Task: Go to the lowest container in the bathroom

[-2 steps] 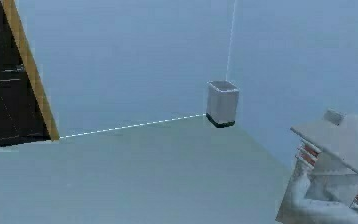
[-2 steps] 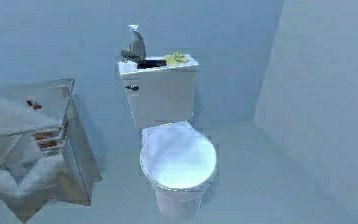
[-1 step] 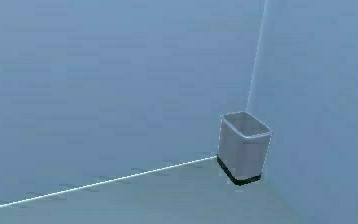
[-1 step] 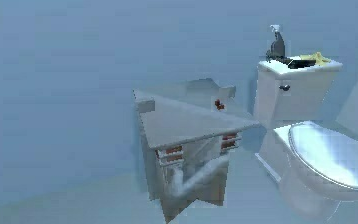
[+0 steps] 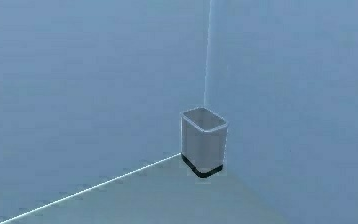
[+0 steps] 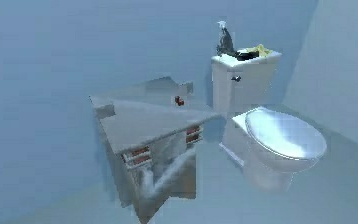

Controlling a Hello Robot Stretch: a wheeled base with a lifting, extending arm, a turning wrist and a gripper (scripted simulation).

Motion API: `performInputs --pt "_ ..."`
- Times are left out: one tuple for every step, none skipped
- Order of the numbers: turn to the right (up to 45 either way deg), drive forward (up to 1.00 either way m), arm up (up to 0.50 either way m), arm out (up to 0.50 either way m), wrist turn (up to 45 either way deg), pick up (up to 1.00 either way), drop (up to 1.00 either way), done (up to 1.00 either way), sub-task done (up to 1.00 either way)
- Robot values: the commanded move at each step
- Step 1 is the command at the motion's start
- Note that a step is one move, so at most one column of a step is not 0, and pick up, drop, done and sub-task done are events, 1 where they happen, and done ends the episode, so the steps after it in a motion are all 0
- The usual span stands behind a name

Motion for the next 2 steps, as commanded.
performInputs --pt "0.0 0.05 0.0 0.0 0.0 0.0 0.0 0.0 0.0" --pt "12.0 0.0 0.0 0.0 0.0 0.0 0.0 0.0 0.0"
